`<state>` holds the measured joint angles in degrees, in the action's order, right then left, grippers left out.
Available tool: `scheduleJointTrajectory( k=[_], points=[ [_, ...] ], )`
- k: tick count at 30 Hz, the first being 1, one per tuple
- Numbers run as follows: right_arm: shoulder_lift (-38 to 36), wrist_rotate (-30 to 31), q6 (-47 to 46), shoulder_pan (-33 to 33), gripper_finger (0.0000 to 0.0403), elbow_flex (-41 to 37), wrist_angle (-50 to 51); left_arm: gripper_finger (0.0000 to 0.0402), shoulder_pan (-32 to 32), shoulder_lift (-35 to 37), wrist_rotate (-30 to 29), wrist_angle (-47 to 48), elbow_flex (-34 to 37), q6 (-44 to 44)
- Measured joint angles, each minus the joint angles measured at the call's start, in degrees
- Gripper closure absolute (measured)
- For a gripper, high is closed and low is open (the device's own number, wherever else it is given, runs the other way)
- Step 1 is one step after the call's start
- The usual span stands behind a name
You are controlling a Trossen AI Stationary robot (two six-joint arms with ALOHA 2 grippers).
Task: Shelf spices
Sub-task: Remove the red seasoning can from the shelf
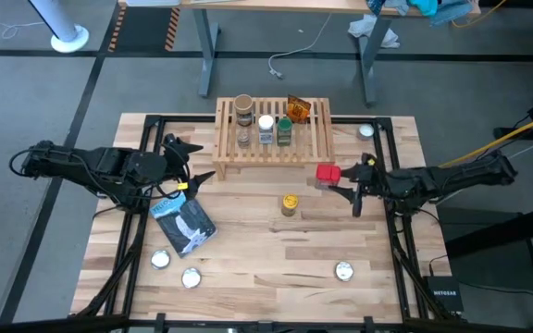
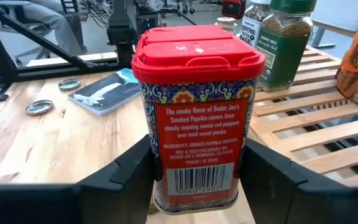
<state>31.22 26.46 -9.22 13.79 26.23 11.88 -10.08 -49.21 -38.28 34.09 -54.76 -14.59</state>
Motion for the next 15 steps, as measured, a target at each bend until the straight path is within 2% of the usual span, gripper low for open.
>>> scheduleJointTrajectory(
  k=[4,9,15],
  points=[
    [-0.54,-0.22,-1.56,0.13,0.0198,-4.32,-4.37,0.0008,0.01,-0.01,0.00,0.00,0.00,0.00],
    [-3.46,-1.26,-1.58,0.10,0.0198,-11.50,-14.74,0.0008,0.01,0.00,0.00,0.00,0.00,0.00],
    [-6.85,-2.86,-3.06,0.08,0.0198,-16.27,-16.45,0.0008,0.00,0.00,0.00,0.00,-0.01,0.00]
  ],
)
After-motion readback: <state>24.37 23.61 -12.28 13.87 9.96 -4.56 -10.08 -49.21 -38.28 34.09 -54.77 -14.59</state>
